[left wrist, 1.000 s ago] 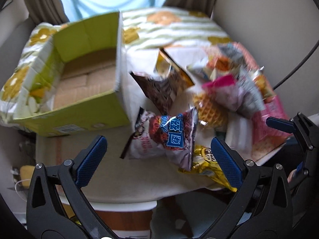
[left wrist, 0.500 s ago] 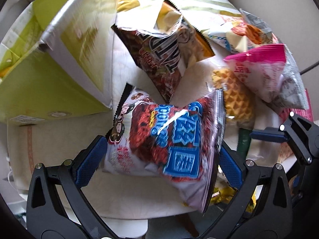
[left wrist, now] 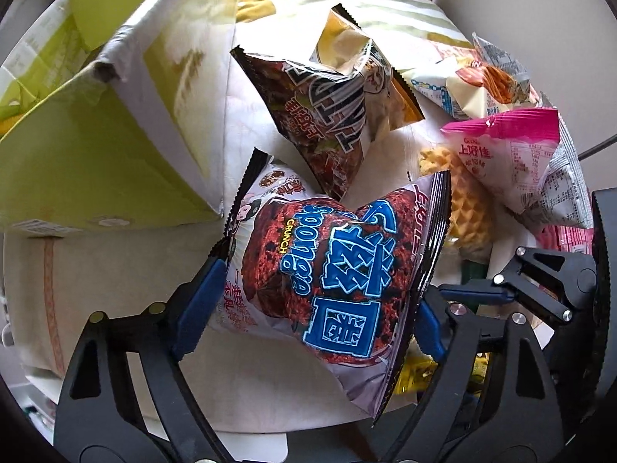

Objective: Organize snacks
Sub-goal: 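Grasp the blue-red Sponge bag with left tool while right tool grasps gold wafer packet, then carry both packets over the yellow box and open both tools to drop them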

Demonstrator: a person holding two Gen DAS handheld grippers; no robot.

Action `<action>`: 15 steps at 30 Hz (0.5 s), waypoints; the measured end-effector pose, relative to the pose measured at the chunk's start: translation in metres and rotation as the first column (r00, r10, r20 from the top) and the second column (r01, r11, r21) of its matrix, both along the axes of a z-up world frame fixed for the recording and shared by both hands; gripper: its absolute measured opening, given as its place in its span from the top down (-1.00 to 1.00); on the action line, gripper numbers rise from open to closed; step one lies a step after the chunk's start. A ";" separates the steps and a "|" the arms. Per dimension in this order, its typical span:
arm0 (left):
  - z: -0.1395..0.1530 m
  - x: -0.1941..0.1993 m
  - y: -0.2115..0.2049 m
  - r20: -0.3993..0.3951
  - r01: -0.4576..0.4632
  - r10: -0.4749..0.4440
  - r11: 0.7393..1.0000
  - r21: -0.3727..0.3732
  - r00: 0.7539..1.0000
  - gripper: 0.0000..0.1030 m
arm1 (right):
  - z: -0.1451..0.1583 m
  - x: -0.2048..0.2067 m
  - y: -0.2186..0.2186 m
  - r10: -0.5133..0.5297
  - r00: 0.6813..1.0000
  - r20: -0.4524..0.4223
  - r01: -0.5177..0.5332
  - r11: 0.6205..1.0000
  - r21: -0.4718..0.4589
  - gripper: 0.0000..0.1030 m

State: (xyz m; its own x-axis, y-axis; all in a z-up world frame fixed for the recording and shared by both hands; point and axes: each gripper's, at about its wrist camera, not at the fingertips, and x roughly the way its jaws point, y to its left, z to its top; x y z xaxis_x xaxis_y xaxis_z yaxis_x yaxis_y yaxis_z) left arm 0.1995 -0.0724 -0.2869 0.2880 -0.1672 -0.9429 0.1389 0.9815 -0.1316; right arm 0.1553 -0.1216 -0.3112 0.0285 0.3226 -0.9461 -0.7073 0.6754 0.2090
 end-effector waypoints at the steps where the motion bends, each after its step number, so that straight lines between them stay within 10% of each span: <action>1: 0.000 0.000 0.001 0.001 0.001 -0.001 1.000 0.002 1.000 -0.63 | -0.005 0.001 0.004 -0.002 1.000 -0.002 0.002 1.000 0.002 -0.01; 15: 0.020 -0.011 0.005 0.017 0.024 -0.023 0.999 -0.024 1.000 -0.53 | -0.009 0.015 -0.012 -0.106 0.994 -0.039 0.107 0.993 0.049 0.17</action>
